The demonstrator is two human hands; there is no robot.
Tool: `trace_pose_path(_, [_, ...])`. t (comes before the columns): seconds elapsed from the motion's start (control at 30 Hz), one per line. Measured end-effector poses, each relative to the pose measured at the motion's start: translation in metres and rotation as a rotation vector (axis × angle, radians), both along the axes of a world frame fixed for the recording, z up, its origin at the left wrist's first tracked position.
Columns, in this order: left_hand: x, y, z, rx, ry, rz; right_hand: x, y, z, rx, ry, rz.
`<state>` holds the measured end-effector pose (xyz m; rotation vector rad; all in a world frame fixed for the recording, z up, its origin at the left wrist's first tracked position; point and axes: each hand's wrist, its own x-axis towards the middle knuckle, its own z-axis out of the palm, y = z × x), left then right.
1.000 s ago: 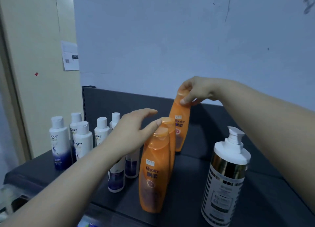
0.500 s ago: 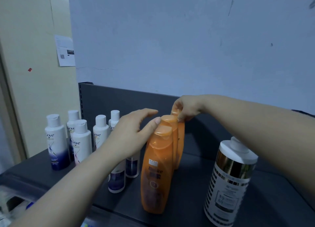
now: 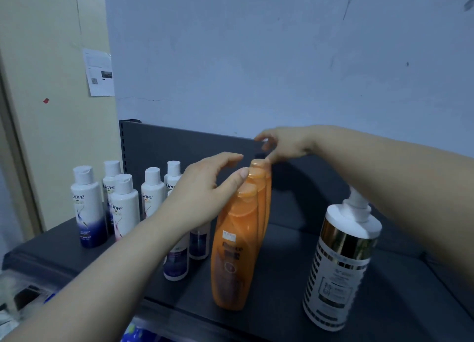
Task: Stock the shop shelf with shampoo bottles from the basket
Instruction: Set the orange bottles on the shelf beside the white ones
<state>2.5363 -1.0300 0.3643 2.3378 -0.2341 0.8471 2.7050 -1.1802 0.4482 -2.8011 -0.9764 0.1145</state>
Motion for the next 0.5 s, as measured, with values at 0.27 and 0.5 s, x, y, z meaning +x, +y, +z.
trace_pose_path(0.27, [-0.011,-0.074,0.001,0.011,-0.196,-0.11,-0.068,-0.1,0.024,0.542,-0.096,0.016])
trace_pose_path(0.5, [-0.004,-0.132,-0.105,-0.266,0.237,-0.23,-0.121,-0.179,-0.109,1.073,0.038,-0.17])
